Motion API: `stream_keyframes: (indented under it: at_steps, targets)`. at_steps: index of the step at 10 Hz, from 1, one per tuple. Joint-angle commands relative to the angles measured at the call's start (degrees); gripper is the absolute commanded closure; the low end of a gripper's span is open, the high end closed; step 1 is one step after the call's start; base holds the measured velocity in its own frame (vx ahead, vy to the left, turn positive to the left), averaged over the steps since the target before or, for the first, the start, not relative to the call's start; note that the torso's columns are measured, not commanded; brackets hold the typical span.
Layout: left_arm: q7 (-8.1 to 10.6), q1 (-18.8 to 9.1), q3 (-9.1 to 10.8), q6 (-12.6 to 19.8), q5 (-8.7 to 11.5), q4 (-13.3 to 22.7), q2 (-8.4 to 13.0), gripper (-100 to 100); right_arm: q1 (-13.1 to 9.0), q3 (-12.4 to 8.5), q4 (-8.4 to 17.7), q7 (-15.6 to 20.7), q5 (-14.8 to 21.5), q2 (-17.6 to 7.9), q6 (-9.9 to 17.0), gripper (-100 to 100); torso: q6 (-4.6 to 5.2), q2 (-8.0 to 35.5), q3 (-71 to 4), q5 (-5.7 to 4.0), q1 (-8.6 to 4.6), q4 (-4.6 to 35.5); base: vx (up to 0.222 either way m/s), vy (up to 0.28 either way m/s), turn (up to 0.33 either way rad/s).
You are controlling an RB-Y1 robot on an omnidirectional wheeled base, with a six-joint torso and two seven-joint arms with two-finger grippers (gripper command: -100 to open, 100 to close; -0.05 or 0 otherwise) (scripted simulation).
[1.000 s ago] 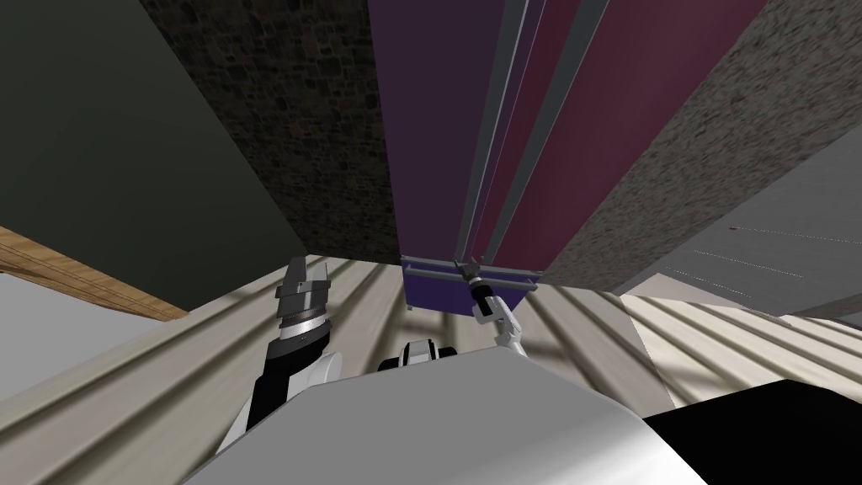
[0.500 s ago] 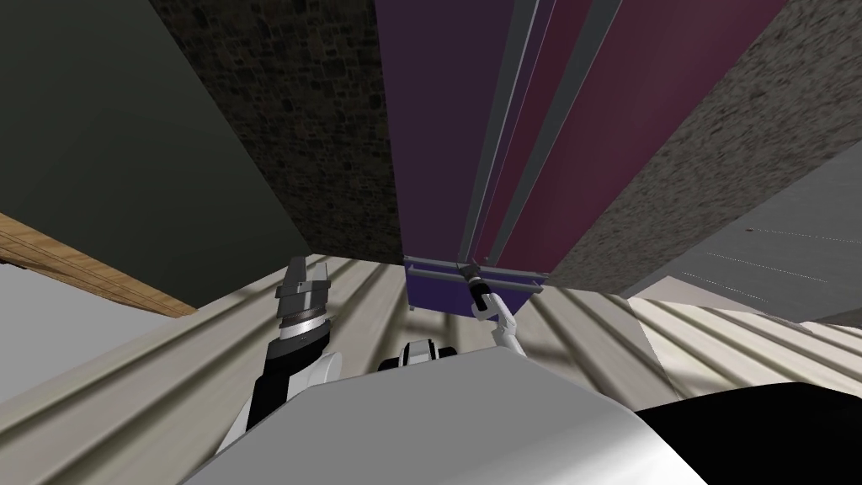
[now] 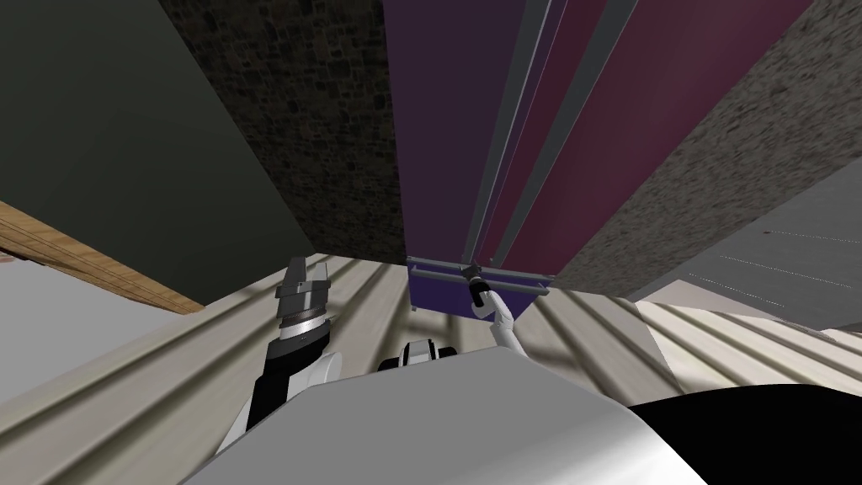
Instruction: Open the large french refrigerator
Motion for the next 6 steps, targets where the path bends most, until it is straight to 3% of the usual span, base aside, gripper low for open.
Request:
stream_keyframes:
  at_steps: [1,2,3,4,5,6]
  targets:
    - [0.0,0.0,0.0,0.0,0.0,0.0,0.0,0,-1.5,-0.7,2.4,2.9,2.7,-0.4,1.6,-100,-0.01,0.0,0.0,0.0,0.0,0.0,0.008,0.019,0.017]
    - [0.0,0.0,0.0,0.0,0.0,0.0,0.0,0,-2.1,-0.9,3.4,4.2,3.8,-1.1,2.4,-100,0.0,0.0,0.0,0.0,0.0,0.0,0.012,0.022,0.018]
    - [0.0,0.0,0.0,0.0,0.0,0.0,0.0,0,-1.6,-0.4,2.4,3.3,3.0,-0.8,2.2,-100,-0.01,0.0,0.0,0.0,0.03,0.0,0.007,0.011,0.003]
    - [0.0,0.0,0.0,0.0,0.0,0.0,0.0,0,1.2,-3.3,1.0,3.1,2.6,0.4,1.7,-100,0.0,0.0,0.0,0.0,0.0,0.0,-0.01,-0.002,0.376]
    - [0.0,0.0,-0.01,0.0,0.0,0.0,0.0,0,1.3,-5.2,1.0,3.1,2.6,0.4,1.7,-100,-0.11,0.0,0.0,-0.02,0.0,0.0,-0.019,-0.018,0.407]
    - [0.0,0.0,0.0,0.0,0.0,0.0,0.0,0,4.1,-6.6,-0.5,2.6,2.0,1.5,1.1,-100,-0.27,-0.1,0.0,-0.03,0.08,0.0,-0.025,-0.023,0.42]
